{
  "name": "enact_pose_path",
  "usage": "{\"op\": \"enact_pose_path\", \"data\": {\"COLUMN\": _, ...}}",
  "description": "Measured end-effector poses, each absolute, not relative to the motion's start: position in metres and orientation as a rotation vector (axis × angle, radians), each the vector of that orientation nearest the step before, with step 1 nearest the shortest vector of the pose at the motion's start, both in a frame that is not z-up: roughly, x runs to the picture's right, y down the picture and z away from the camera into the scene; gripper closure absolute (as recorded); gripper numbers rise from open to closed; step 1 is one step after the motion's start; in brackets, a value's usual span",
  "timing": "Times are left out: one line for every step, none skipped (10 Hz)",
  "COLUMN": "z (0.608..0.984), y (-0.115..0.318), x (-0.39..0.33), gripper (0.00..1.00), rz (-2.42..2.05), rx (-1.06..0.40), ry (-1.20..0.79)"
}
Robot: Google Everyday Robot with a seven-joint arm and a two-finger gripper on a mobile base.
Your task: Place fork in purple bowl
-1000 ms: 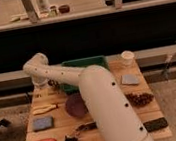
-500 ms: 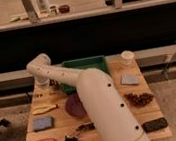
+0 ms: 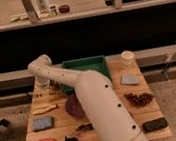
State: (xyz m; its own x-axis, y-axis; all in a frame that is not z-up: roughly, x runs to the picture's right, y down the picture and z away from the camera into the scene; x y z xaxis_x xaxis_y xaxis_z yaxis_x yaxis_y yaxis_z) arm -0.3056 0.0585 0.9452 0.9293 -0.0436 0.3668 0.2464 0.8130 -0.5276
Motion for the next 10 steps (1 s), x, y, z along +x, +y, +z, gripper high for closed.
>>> {"op": "enact_pose_path", "data": {"z": 0.946, "y": 0.060, "x": -0.308, "gripper": 0.48, "rz": -0.163, "rx": -0.607, "ry": -0.353}}
{"op": "enact_pose_path", "data": {"z": 0.946, "y": 0.062, "x": -0.310, "gripper": 0.50, "rz": -0.169, "rx": -0.610, "ry": -0.355}}
{"op": "enact_pose_path", "data": {"z": 0.947, "y": 0.064, "x": -0.310, "gripper": 0.50, "rz": -0.174, "rx": -0.616, "ry": -0.353}}
{"op": "enact_pose_path", "data": {"z": 0.949, "y": 0.065, "x": -0.310, "gripper": 0.50, "rz": -0.177, "rx": -0.619, "ry": -0.352}}
{"op": "enact_pose_path", "data": {"z": 0.950, "y": 0.066, "x": -0.310, "gripper": 0.50, "rz": -0.179, "rx": -0.624, "ry": -0.350}}
{"op": "enact_pose_path", "data": {"z": 0.951, "y": 0.068, "x": -0.309, "gripper": 0.50, "rz": -0.181, "rx": -0.629, "ry": -0.348}}
{"op": "enact_pose_path", "data": {"z": 0.952, "y": 0.070, "x": -0.308, "gripper": 0.51, "rz": -0.183, "rx": -0.634, "ry": -0.344}}
{"op": "enact_pose_path", "data": {"z": 0.953, "y": 0.071, "x": -0.306, "gripper": 0.57, "rz": -0.183, "rx": -0.636, "ry": -0.343}}
{"op": "enact_pose_path", "data": {"z": 0.953, "y": 0.071, "x": -0.306, "gripper": 0.62, "rz": -0.183, "rx": -0.635, "ry": -0.345}}
{"op": "enact_pose_path", "data": {"z": 0.951, "y": 0.069, "x": -0.305, "gripper": 0.77, "rz": -0.184, "rx": -0.627, "ry": -0.349}}
